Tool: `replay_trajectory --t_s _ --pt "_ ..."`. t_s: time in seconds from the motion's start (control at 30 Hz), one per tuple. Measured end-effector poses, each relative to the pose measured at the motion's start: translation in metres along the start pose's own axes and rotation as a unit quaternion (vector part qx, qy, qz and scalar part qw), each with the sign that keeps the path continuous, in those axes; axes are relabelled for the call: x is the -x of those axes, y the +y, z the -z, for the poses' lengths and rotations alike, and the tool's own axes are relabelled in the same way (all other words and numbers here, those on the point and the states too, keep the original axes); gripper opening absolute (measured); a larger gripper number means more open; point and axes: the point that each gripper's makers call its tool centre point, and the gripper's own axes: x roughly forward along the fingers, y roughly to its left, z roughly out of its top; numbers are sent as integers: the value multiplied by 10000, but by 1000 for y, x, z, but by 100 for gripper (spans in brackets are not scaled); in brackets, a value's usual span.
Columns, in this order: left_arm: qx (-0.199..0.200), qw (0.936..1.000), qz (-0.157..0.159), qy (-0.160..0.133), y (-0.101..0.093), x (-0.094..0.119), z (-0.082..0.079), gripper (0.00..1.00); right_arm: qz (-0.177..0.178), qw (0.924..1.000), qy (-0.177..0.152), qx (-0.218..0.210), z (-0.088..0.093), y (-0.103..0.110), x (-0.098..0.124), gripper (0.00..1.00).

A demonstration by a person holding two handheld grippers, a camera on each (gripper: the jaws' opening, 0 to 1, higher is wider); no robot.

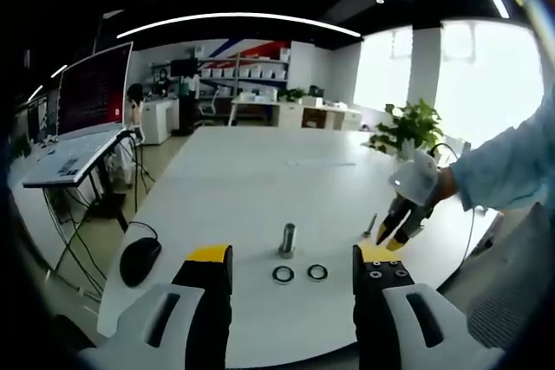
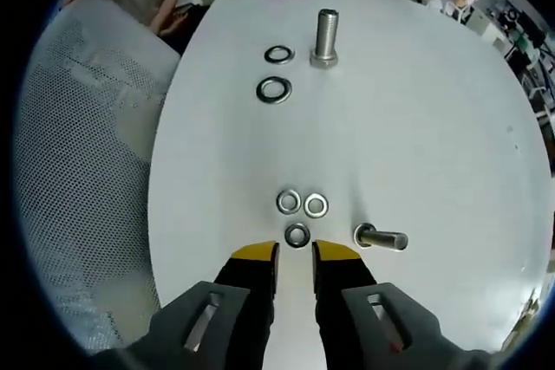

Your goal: Place the washer onto the threaded stud by aligning its center hole with the stud, sliding it down to the base, and recovering from edge contact or off-axis alignment until the washer reaches the visible bottom stop.

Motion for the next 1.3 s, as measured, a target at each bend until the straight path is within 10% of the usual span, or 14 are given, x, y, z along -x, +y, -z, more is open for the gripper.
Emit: replay_trajectory --t_s 1.3 --pt "39 10000 15 14 -1 0 0 54 37 9995 -67 315 -4 5 2 15"
